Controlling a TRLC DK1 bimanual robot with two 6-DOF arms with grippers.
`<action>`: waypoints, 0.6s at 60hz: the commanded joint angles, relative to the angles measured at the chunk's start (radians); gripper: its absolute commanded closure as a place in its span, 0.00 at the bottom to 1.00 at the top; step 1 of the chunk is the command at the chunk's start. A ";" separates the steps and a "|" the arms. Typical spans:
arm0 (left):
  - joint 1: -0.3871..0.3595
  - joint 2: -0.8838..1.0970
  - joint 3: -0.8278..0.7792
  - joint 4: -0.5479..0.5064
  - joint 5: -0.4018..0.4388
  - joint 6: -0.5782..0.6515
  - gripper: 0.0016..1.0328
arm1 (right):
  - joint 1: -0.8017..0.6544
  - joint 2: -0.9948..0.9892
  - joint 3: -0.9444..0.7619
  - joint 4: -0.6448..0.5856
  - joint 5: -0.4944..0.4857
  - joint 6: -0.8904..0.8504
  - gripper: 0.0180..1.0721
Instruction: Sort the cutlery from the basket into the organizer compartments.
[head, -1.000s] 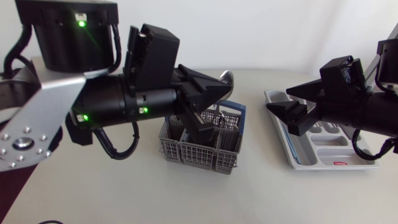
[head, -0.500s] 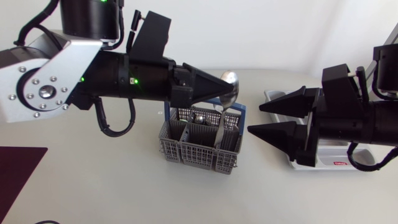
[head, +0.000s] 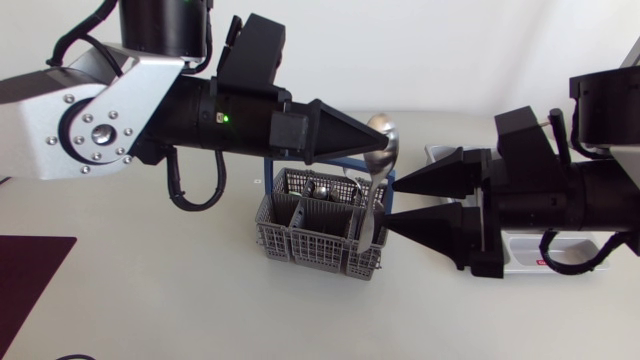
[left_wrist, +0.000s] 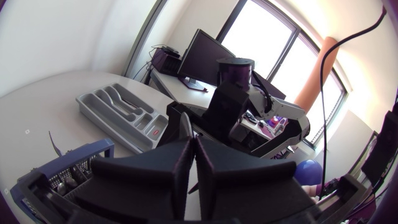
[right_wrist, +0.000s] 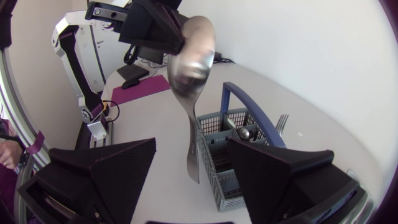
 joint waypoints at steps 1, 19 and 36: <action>0.010 0.017 0.039 0.021 0.033 -0.047 0.93 | 0.012 0.021 0.037 0.002 -0.015 0.025 0.27; 0.016 0.020 0.042 0.049 0.070 -0.096 0.93 | 0.045 0.055 0.058 0.025 -0.042 0.059 0.43; 0.016 0.028 0.044 0.055 0.096 -0.116 0.93 | 0.061 0.067 0.072 0.036 -0.058 0.077 0.65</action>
